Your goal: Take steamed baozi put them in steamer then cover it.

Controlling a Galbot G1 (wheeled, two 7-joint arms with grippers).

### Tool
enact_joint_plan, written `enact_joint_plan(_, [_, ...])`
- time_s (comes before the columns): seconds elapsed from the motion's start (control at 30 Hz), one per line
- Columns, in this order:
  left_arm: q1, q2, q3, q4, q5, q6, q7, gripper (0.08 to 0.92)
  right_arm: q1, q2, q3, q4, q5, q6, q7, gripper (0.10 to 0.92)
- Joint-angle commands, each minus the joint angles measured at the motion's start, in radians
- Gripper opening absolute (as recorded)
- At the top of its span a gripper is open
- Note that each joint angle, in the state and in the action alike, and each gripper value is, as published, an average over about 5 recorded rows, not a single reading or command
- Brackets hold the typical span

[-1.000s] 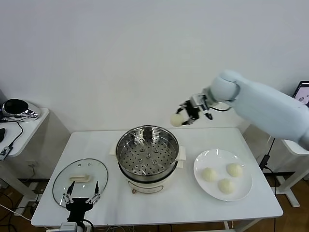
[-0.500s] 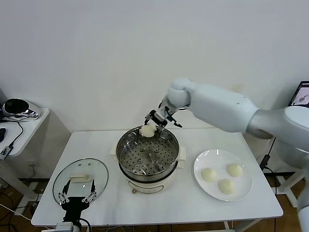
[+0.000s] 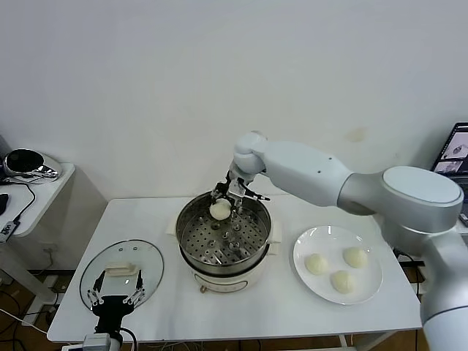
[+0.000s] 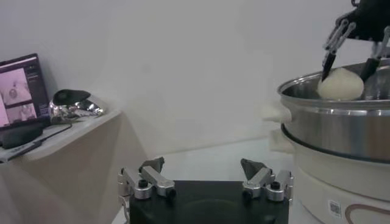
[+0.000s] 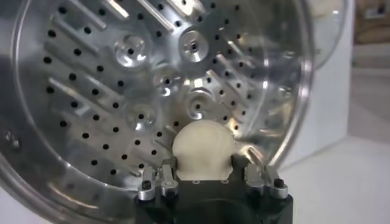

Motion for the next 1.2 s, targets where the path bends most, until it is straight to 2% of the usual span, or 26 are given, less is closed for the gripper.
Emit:
enact_joint_plan(0.03, [0.0,-0.001,0.0,0.001,0.0,0.0,0.0,0.823,0.008,0.014,-0.007,-0.006,-0.02,0.051,0.025,0.684])
enact_joint_plan(0.13, [-0.001,-0.002,0.003,0.002,0.0,0.0,-0.001,0.823,0.081,-0.04,-0.023,0.091,0.114,-0.055,-0.032,0.766])
enact_joint_plan(0.23, [-0.003,-0.002,0.006,0.001,0.001,0.002,-0.001,0.823,0.191,-0.144,-0.072,0.259,0.332,-0.324,-0.128,0.812])
enact_joint_plan(0.33, [-0.001,0.001,0.008,-0.006,0.001,0.004,0.0,0.823,0.277,-0.271,-0.116,0.409,0.506,-0.59,-0.176,0.821])
enact_joint_plan(0.43, [0.001,0.008,0.009,-0.016,-0.001,0.005,0.001,0.823,0.34,-0.414,-0.159,0.552,0.576,-0.765,-0.198,0.823])
enact_joint_plan(0.63, [-0.004,0.024,0.013,-0.024,-0.003,0.008,0.002,0.823,0.414,-0.669,-0.234,0.769,0.632,-0.995,-0.202,0.823])
enact_joint_plan(0.9, [-0.018,0.033,0.022,-0.019,-0.003,0.01,0.002,0.823,0.333,-0.909,-0.245,0.878,0.583,-1.102,-0.176,0.823])
enact_joint_plan(1.2, [-0.022,0.031,0.017,-0.017,-0.001,0.012,0.003,0.823,0.005,-0.96,-0.076,0.804,0.417,-1.011,-0.183,0.823])
